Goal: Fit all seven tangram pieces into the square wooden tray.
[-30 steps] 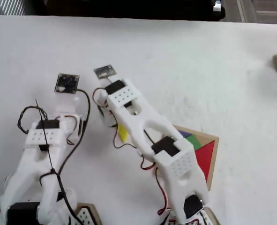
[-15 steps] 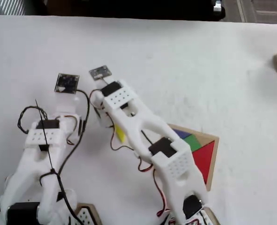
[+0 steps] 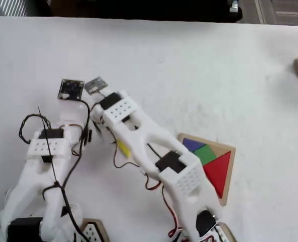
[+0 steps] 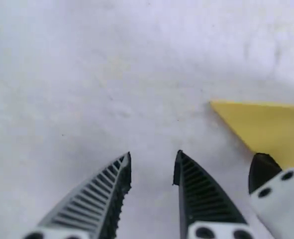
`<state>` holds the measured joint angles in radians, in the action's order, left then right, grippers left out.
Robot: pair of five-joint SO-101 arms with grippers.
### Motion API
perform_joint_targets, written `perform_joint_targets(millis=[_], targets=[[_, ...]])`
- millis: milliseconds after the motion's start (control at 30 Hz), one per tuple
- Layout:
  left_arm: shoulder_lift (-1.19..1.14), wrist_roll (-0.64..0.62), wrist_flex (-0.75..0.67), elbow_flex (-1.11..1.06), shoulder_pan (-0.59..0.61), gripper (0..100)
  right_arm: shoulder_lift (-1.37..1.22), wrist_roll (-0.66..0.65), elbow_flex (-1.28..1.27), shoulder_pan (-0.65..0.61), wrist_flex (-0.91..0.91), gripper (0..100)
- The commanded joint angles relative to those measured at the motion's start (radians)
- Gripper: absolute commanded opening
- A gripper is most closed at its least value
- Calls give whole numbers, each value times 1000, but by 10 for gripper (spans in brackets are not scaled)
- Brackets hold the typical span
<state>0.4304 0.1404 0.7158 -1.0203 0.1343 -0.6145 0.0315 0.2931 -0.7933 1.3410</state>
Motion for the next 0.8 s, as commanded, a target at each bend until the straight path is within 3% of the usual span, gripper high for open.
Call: perform_joint_targets(millis=[0, 200, 767], targets=[[36, 14, -21, 8, -12, 151, 62, -43, 17, -56, 13, 276], [36, 14, -21, 8, -12, 151, 62, -69, 17, -85, 30, 333], [36, 14, -21, 8, -12, 151, 119, -46, -5, -22, 25, 335]])
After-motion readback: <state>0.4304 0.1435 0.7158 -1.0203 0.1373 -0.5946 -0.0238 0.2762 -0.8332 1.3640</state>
